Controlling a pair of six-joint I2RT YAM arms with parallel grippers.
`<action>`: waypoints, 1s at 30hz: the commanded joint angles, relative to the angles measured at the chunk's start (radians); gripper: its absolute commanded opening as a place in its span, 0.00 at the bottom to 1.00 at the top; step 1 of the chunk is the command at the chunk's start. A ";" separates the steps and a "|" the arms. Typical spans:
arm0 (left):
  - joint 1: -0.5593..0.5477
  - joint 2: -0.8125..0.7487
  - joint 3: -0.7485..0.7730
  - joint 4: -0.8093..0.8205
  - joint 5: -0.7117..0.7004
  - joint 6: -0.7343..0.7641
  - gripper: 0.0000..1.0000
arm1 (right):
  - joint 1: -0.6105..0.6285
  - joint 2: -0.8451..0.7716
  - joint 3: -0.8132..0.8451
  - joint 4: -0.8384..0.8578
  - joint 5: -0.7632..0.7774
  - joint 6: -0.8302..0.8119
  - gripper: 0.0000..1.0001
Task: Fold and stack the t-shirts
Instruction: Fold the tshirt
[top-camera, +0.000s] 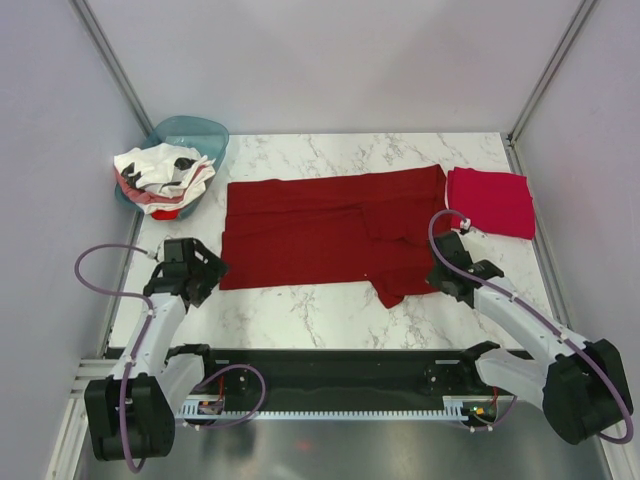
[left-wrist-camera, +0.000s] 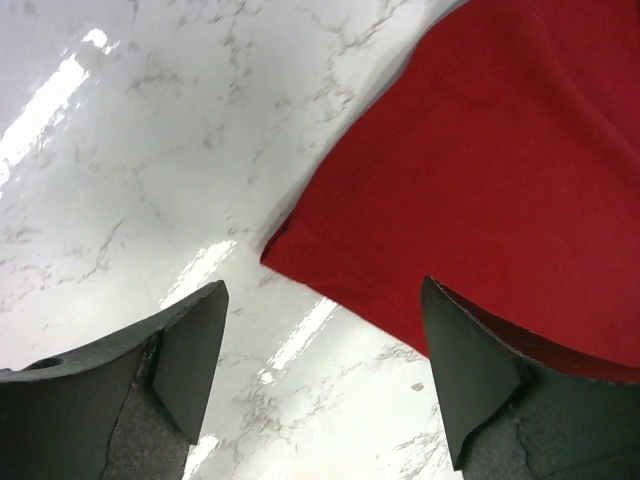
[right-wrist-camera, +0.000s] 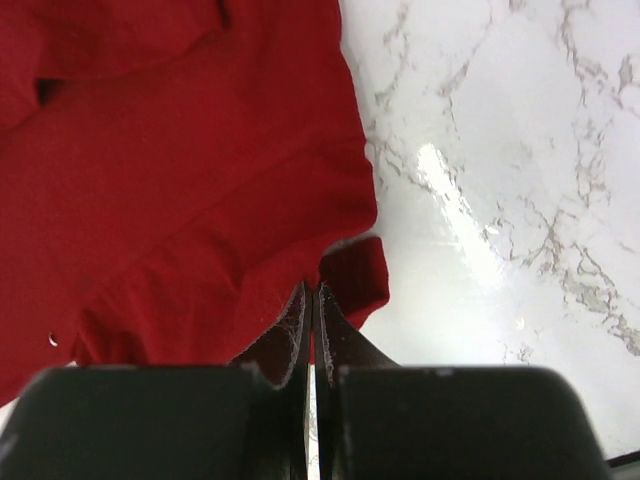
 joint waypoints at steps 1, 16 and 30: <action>0.002 0.016 0.021 -0.080 -0.015 -0.058 0.84 | 0.002 -0.016 0.043 0.036 0.071 -0.043 0.02; -0.001 0.201 0.073 -0.097 -0.049 -0.122 0.68 | 0.002 -0.109 -0.044 0.148 0.113 -0.066 0.02; -0.001 0.318 0.104 -0.048 -0.049 -0.134 0.50 | 0.002 -0.143 -0.064 0.166 0.114 -0.068 0.03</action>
